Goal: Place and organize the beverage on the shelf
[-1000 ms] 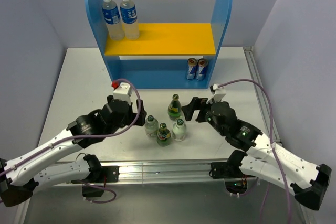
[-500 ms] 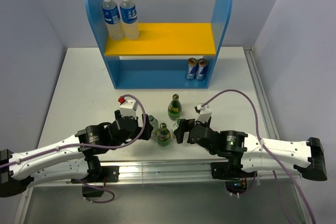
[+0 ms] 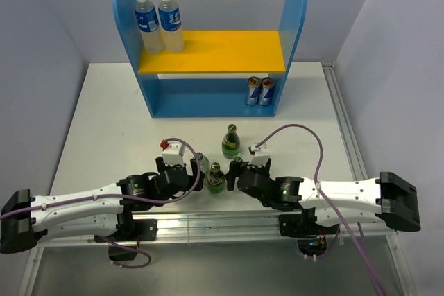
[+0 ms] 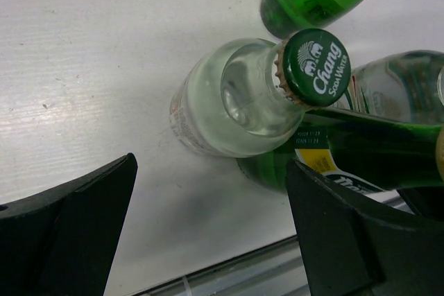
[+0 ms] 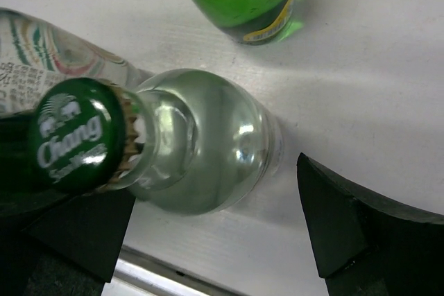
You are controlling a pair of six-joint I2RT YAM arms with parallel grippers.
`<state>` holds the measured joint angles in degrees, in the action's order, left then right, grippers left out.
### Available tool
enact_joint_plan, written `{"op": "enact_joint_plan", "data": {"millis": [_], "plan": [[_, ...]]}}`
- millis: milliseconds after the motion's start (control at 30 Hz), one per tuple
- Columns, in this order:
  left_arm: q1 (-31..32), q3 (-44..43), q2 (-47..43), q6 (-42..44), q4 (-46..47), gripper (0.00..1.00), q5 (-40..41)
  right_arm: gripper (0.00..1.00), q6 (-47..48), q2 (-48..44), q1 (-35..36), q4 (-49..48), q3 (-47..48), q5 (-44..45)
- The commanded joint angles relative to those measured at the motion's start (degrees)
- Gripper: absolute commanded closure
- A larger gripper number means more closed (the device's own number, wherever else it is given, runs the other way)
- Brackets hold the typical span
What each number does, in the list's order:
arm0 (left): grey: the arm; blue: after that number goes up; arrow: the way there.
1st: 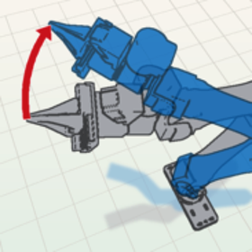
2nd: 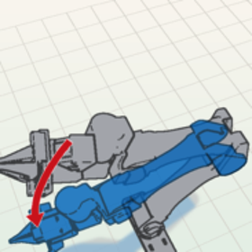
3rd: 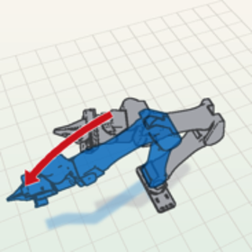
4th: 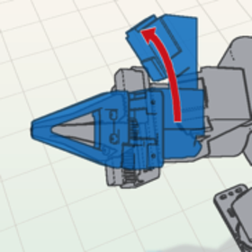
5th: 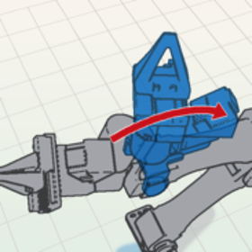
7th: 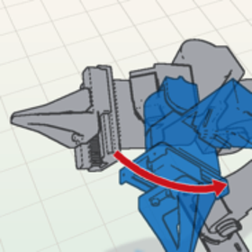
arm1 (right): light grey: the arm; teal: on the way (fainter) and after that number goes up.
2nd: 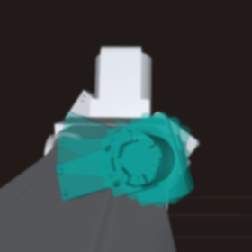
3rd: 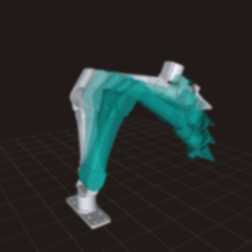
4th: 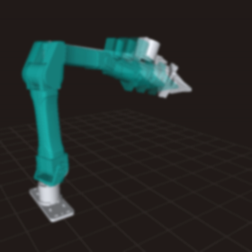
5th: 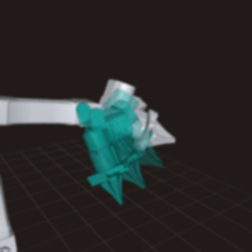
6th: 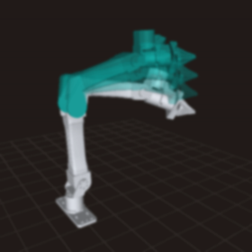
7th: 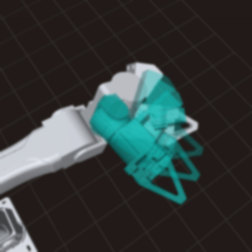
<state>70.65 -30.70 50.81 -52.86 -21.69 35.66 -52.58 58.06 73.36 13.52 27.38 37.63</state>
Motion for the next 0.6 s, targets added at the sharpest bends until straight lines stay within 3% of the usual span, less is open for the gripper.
{"op": "enact_joint_plan", "data": {"millis": [0, 300, 400, 467, 500, 567], "plan": [[1.0, 1.2, 1.1, -2.0, 7.1, 0.05, 4.3, 0.00, 0.4, 1.5, 0.3, -9.7, -2.0, 6.7], [1.3, 4.7, 5.0, -1.5, 14.0, 0.05, 7.0, 0.01, 1.9, 8.4, 0.3, -23.3, -6.4, 17.0], [1.3, 5.1, 6.1, -1.4, 15.4, 0.05, 6.8, 0.06, 3.6, 10.3, 0.3, -27.7, -7.4, 18.7], [1.3, 5.2, 6.7, -1.2, 16.0, 0.05, 6.8, 0.21, 4.1, 11.5, 0.3, -29.0, -7.4, 20.6], [1.3, 5.4, 6.8, -0.9, 16.2, 0.05, 6.8, 0.40, 4.1, 11.7, 0.3, -28.8, -6.8, 21.7], [1.3, 5.4, 7.2, -0.8, 16.2, 0.05, 7.3, 0.53, 4.1, 11.9, 0.3, -27.5, -6.1, 22.3]]}}
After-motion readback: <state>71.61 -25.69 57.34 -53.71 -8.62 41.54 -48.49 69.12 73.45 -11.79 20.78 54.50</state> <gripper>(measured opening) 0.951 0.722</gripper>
